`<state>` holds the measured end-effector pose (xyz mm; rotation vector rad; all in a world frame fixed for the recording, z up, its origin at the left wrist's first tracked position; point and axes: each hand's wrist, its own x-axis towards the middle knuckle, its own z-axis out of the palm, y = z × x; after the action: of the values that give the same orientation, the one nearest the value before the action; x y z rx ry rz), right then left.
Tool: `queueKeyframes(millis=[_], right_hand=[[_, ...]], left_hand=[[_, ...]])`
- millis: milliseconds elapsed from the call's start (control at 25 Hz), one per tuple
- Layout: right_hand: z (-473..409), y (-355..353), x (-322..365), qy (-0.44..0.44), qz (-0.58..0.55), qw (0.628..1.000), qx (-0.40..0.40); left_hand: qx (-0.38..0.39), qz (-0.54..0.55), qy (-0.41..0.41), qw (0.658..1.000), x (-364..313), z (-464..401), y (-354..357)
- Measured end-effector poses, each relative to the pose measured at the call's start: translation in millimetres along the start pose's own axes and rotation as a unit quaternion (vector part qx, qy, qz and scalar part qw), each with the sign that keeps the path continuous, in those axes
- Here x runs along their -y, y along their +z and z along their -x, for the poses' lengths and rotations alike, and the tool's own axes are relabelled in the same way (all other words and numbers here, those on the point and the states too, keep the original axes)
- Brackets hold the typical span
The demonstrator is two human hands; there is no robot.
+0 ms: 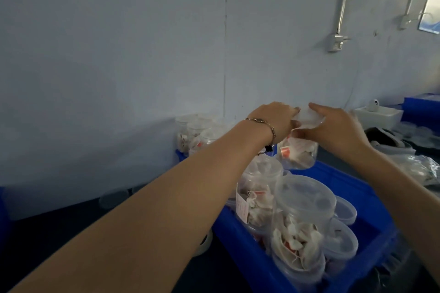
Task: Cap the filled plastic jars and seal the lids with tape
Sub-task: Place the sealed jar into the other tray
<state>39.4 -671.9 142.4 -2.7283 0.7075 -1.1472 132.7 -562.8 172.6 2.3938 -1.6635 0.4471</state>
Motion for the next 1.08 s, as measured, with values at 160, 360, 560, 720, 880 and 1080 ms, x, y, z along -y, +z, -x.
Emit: queueKeyframes(millis=[160,360,560,720,880,1080], right_hand=[[16,29,-14,0.023,-0.044,0.995,0.091],[29,66,-21,0.052,-0.031,0.981,0.185],[25,57,-26,0.058,-0.17,0.94,0.292],[24,30,-26,0.109,-0.181,0.946,0.247],[22,7,3,0.08,-0.169,0.969,0.162],[40,0,112,-0.022,-0.279,0.949,0.143]], left_hand=[[0.085,0.007,-0.013,0.996,11,4,24],[0.103,0.006,-0.035,0.994,10,13,49],[0.134,-0.018,-0.017,0.991,12,24,35],[0.115,-0.004,-0.033,0.993,28,55,11],[0.107,-0.011,-0.078,0.991,61,114,-11],[0.148,0.001,-0.187,0.971,110,217,-35]])
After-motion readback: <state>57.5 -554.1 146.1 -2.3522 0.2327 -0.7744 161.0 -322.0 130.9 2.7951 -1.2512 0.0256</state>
